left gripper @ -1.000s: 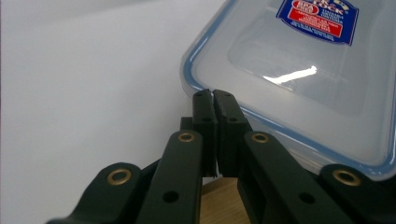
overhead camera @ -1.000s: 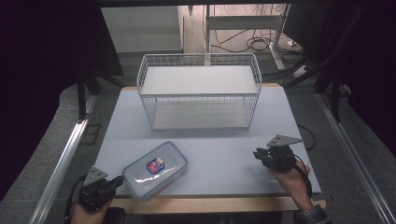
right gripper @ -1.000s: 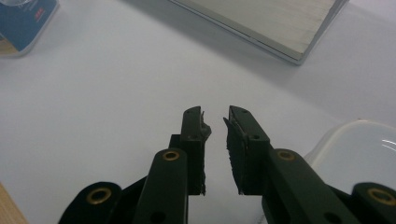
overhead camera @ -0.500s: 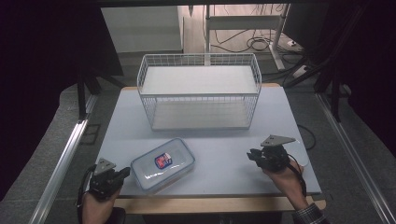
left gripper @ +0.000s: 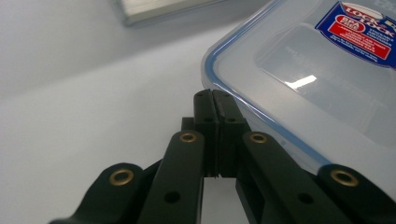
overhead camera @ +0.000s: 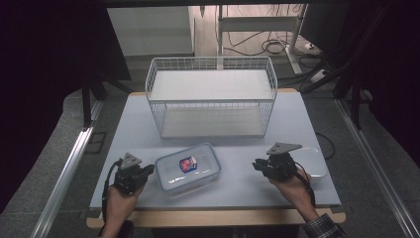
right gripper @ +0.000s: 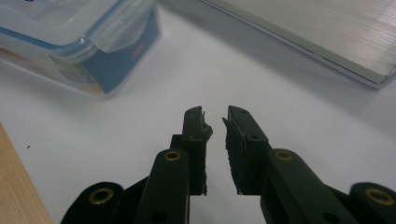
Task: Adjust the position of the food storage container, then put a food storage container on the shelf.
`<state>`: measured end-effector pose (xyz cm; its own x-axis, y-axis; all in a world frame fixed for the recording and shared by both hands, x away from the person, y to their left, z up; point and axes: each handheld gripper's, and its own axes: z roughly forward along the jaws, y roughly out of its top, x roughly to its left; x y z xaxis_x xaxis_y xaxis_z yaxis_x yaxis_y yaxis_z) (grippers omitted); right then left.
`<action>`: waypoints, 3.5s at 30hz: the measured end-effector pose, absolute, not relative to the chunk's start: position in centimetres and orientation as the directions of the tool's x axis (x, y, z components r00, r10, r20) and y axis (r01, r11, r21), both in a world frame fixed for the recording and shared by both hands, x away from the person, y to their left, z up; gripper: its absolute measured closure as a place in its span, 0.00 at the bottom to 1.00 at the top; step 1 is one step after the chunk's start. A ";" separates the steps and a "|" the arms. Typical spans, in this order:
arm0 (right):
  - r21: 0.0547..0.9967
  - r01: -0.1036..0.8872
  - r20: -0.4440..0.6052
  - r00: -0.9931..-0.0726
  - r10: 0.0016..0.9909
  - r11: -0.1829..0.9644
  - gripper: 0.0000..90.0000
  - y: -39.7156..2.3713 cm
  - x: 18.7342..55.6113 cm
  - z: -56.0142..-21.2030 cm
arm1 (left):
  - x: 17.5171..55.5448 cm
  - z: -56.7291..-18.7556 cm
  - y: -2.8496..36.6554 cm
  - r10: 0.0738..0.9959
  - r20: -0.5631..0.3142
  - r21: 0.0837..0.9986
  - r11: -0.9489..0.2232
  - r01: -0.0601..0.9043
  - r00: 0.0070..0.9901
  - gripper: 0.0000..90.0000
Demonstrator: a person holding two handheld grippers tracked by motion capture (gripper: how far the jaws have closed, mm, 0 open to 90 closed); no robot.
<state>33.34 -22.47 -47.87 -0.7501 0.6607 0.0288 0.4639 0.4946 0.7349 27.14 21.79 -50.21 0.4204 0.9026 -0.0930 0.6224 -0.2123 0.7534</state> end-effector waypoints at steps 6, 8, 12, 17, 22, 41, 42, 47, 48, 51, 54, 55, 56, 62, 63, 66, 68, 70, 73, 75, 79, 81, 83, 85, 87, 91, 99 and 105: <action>0.731 0.460 0.029 -0.759 0.651 0.504 0.87 -21.9 33.5 -48.2 | 29.1 -50.1 19.9 0.881 -0.081 0.758 -0.249 0.603 0.466 1.00; 0.732 0.460 0.028 -0.757 0.652 0.503 0.87 -21.9 33.6 -48.3 | 29.8 -50.2 19.4 0.868 -0.083 0.761 -0.262 0.594 0.490 1.00; 0.737 0.469 0.037 -0.747 0.664 0.486 0.90 -22.0 33.9 -48.6 | 30.9 -50.2 18.3 0.851 -0.085 0.765 -0.277 0.581 0.517 0.99; 0.732 0.459 0.020 -0.753 0.657 0.504 0.89 -21.7 34.0 -49.1 | 32.0 -50.2 17.0 0.833 -0.092 0.769 -0.288 0.571 0.545 1.00; 0.726 0.460 0.016 -0.754 0.657 0.511 0.89 -21.6 34.0 -49.2 | 32.6 -50.1 16.1 0.821 -0.099 0.771 -0.295 0.565 0.563 1.00; 0.751 0.415 -0.056 -0.735 0.676 0.514 0.72 -23.4 32.7 -48.1 | 30.2 -49.0 16.6 0.777 -0.116 0.809 -0.287 0.512 0.619 0.76; 0.757 0.416 -0.052 -0.730 0.681 0.504 0.70 -23.6 32.7 -48.0 | 29.9 -49.0 16.8 0.779 -0.120 0.812 -0.280 0.513 0.615 0.72; 0.780 0.419 -0.019 -0.727 0.686 0.465 0.54 -24.1 32.3 -47.7 | 28.7 -49.0 17.5 0.780 -0.114 0.828 -0.268 0.493 0.615 0.48; 0.784 0.420 -0.010 -0.728 0.685 0.458 0.50 -24.2 32.2 -47.7 | 28.6 -49.0 17.6 0.781 -0.111 0.830 -0.267 0.489 0.615 0.43; 0.795 0.423 0.015 -0.731 0.682 0.435 0.39 -24.5 31.9 -47.6 | 28.5 -49.2 17.7 0.782 -0.116 0.832 -0.260 0.489 0.613 0.30; 0.801 0.421 0.022 -0.731 0.682 0.426 0.35 -24.6 31.8 -47.6 | 28.4 -49.3 17.7 0.780 -0.117 0.828 -0.264 0.494 0.614 0.26; 0.807 0.420 0.029 -0.730 0.682 0.415 0.31 -24.7 31.8 -47.6 | 28.2 -49.3 17.7 0.784 -0.120 0.817 -0.270 0.510 0.609 0.26; 0.807 0.420 0.029 -0.730 0.682 0.415 0.31 -24.7 31.8 -47.6 | 28.2 -49.3 17.7 0.784 -0.120 0.817 -0.270 0.510 0.609 0.24; 0.814 0.418 0.033 -0.726 0.687 0.403 0.26 -24.6 31.8 -47.6 | 27.7 -49.6 17.8 0.766 -0.134 0.807 -0.283 0.518 0.628 0.16; 0.811 0.417 0.031 -0.730 0.682 0.410 0.23 -24.5 31.8 -47.8 | 27.6 -49.6 17.7 0.764 -0.128 0.806 -0.291 0.516 0.632 0.15; 0.808 0.418 0.031 -0.733 0.679 0.415 0.21 -24.4 31.8 -47.9 | 27.5 -49.7 17.6 0.760 -0.113 0.801 -0.312 0.511 0.640 0.13; 0.806 0.419 0.034 -0.738 0.674 0.418 0.18 -24.2 31.9 -48.0 | 27.5 -49.8 17.6 0.761 -0.107 0.801 -0.315 0.508 0.640 0.12; 0.804 0.417 0.035 -0.744 0.667 0.423 0.16 -24.1 31.9 -48.0 | 27.6 -49.9 17.5 0.766 -0.086 0.803 -0.325 0.500 0.637 0.09; 0.795 0.413 0.019 -0.748 0.663 0.444 0.13 -23.8 31.9 -48.2 | 27.7 -50.1 17.3 0.777 -0.032 0.800 -0.357 0.482 0.628 0.06; 0.794 0.417 0.022 -0.748 0.664 0.443 0.11 -23.6 32.0 -48.2 | 27.8 -50.2 17.1 0.773 -0.006 0.803 -0.374 0.463 0.635 0.03; 0.788 0.420 0.031 -0.757 0.653 0.449 0.05 -23.1 32.0 -48.0 | 28.4 -50.7 17.1 0.759 -0.067 0.788 -0.358 0.501 0.647 0.01; 0.769 0.426 0.033 -0.770 0.637 0.476 0.01 -22.7 32.1 -47.9 | 28.5 -50.7 17.1 0.760 -0.085 0.780 -0.352 0.518 0.644 0.01; 0.770 0.419 0.023 -0.771 0.636 0.481 0.01 -22.5 32.0 -47.8 | 28.8 -50.5 17.0 0.758 -0.113 0.769 -0.343 0.540 0.642 0.01; 0.774 0.423 0.034 -0.772 0.635 0.472 0.01 -22.1 32.0 -47.4 | 29.0 -49.9 16.8 0.752 -0.129 0.767 -0.337 0.546 0.647 0.01; 0.775 0.432 0.059 -0.776 0.628 0.462 0.01 -21.9 32.2 -47.0 | 29.2 -49.6 16.6 0.754 -0.131 0.764 -0.337 0.550 0.644 0.00; 0.761 0.456 0.094 -0.781 0.617 0.462 0.03 -21.7 32.5 -46.7 | 29.6 -49.2 16.4 0.723 -0.183 0.767 -0.319 0.557 0.666 0.01; 0.706 0.538 0.186 -0.769 0.612 0.461 0.10 -20.9 34.0 -47.2 | 31.4 -49.4 14.6 0.675 -0.205 0.736 -0.371 0.566 0.709 0.06; 0.674 0.573 0.231 -0.763 0.604 0.466 0.10 -19.6 36.1 -47.9 | 33.4 -50.2 14.2 0.634 -0.302 0.704 -0.355 0.615 0.712 0.05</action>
<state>36.07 -19.63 -47.93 -0.7627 0.6041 0.2311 0.5731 0.4656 0.6744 33.42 14.17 -50.16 0.7117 0.6342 -0.3022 0.6154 -0.3552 0.7037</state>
